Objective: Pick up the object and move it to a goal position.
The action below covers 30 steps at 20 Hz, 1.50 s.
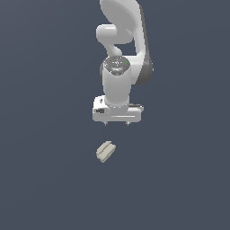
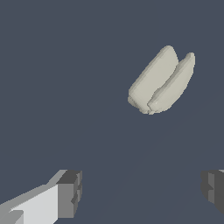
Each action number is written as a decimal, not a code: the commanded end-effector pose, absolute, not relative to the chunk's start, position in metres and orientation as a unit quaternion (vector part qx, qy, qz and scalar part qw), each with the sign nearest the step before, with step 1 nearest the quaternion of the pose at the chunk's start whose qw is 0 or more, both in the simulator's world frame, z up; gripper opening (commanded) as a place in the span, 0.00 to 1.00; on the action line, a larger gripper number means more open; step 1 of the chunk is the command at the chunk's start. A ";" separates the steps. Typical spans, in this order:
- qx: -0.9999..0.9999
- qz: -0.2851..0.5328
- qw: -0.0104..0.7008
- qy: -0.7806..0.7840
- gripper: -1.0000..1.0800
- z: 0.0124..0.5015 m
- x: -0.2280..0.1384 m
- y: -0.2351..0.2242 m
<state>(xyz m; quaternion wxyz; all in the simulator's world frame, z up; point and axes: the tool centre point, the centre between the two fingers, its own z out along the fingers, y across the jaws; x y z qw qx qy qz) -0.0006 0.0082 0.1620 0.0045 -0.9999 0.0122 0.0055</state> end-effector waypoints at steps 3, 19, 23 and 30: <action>-1.000 0.005 0.004 0.010 0.96 0.163 0.000 0.010; -1.000 -0.003 -0.001 -0.004 0.96 0.173 0.007 0.032; -1.000 -0.003 0.000 0.027 0.96 0.169 0.014 0.025; -0.994 -0.001 0.003 0.113 0.96 0.157 0.034 0.007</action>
